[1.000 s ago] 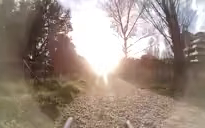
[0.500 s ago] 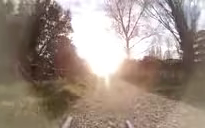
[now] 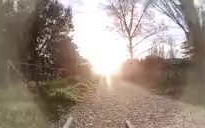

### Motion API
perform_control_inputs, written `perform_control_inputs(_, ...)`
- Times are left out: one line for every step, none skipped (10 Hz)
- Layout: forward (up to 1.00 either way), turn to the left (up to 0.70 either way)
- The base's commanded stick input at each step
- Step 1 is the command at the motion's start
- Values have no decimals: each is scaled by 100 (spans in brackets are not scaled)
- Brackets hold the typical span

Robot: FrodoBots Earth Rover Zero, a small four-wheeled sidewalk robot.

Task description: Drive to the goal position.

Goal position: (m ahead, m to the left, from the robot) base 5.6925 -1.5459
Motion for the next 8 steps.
perform_control_inputs(70,0)
perform_control_inputs(70,0)
perform_control_inputs(70,0)
perform_control_inputs(70,0)
perform_control_inputs(70,0)
perform_control_inputs(70,0)
perform_control_inputs(70,0)
perform_control_inputs(70,0)
